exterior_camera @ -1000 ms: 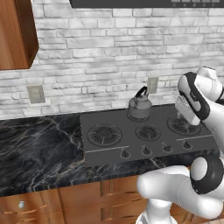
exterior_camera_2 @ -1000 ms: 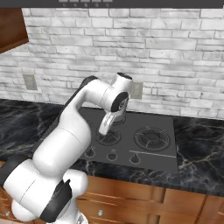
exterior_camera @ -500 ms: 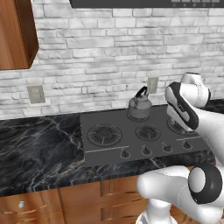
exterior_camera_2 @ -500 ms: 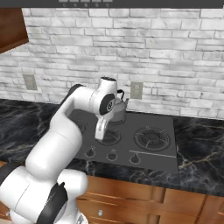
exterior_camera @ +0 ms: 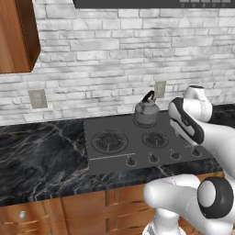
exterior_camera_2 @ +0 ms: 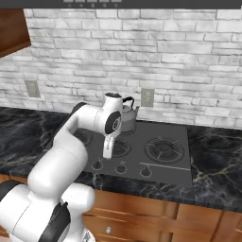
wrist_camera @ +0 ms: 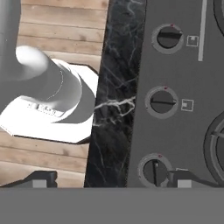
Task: Lower the heat of the kettle.
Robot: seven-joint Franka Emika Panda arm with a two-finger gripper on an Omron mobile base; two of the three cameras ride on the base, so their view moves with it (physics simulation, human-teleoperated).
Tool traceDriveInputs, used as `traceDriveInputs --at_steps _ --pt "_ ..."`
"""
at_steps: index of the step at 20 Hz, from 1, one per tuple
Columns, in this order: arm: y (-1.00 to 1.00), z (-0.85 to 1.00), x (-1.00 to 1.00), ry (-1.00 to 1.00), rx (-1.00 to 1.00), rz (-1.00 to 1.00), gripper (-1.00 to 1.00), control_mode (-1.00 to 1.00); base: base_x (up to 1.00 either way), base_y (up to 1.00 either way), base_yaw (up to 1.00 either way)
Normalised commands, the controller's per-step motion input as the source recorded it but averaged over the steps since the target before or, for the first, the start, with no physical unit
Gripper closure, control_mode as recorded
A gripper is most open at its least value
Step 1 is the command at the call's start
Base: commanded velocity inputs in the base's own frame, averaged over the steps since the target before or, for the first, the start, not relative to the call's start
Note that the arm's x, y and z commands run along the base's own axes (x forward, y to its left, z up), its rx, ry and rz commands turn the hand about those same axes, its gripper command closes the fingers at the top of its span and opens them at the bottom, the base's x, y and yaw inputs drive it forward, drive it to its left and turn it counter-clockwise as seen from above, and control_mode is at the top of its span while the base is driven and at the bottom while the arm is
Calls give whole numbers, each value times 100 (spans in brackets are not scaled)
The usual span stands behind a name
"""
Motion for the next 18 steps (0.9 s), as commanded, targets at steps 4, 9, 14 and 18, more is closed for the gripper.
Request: traceDriveInputs --at_steps 4,9,14,18 --pt "-17 -27 17 -1 0 10 -100 -100 0 0 0" --pt "-8 -33 13 0 0 9 -100 -100 0 0 0" --pt "-11 -30 9 -1 0 6 -100 -100 0 0 0" --pt "-10 -24 1 -4 3 0 -100 -100 0 0 0"
